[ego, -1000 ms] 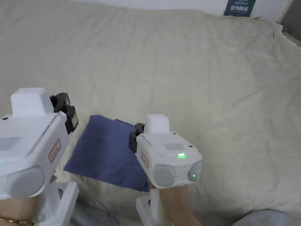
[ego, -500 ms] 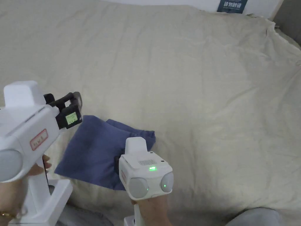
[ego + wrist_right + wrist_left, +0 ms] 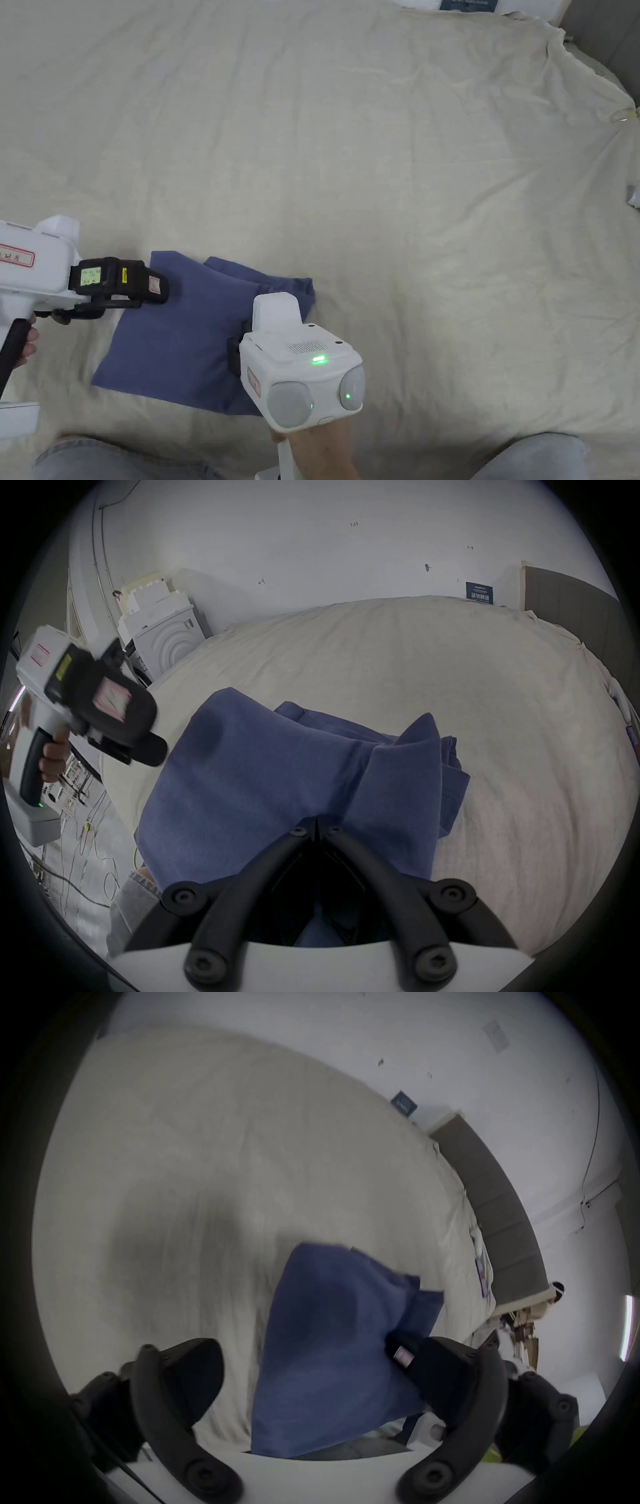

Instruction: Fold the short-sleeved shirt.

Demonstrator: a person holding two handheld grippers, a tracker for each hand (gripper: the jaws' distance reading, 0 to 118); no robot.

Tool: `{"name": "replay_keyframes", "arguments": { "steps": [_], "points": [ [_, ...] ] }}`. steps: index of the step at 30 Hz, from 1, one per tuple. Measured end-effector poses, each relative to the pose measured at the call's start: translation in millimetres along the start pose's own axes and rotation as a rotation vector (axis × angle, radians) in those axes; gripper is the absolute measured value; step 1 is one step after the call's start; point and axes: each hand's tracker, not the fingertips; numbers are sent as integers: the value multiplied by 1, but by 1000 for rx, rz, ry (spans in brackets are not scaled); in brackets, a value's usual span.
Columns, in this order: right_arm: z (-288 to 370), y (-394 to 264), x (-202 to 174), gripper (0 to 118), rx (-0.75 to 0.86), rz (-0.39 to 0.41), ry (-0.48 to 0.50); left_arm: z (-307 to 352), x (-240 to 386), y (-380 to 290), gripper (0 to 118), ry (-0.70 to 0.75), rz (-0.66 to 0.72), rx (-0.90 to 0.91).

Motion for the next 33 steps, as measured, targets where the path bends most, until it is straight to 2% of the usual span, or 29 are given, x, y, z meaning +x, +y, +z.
{"name": "replay_keyframes", "arguments": {
  "steps": [3, 6, 11, 13, 14, 17, 20, 23, 26, 30, 33],
  "points": [
    [-4, 0, 4, 0, -5, 3, 2, -17, -22, 8, 104, -61, 30, -51],
    [-5, 1, 9, 0, -7, -24, 11, -32, -24, 7, 100, -62, 62, -93],
    [-3, 3, 7, 0, -15, -54, 17, -33, -28, 8, 90, -71, 8, -73],
    [-3, 4, 6, 0, -16, -43, 17, -39, -13, -2, 42, -67, 7, -57],
    [-4, 5, 6, 0, -18, -40, 13, -43, -9, -7, 31, -91, 26, -56],
    [-4, 5, 8, 0, -23, -46, 18, -53, -5, -15, 25, -50, 4, -16],
    [-7, 5, 12, 0, -26, -53, 22, -46, 2, -16, 20, -14, 77, 5],
    [-4, 12, 10, 0, -43, -5, 25, -38, 33, -17, 17, 98, 91, -9],
    [13, 24, 13, 0, -44, 11, 28, -25, 45, -8, 17, 168, 94, 9],
    [66, 49, 37, 0, 115, 39, 43, 12, 60, 1, 16, 111, 112, 31],
    [108, 70, 64, 0, 248, 33, -15, 40, 57, 11, 16, 208, 87, 75]
  ]
}}
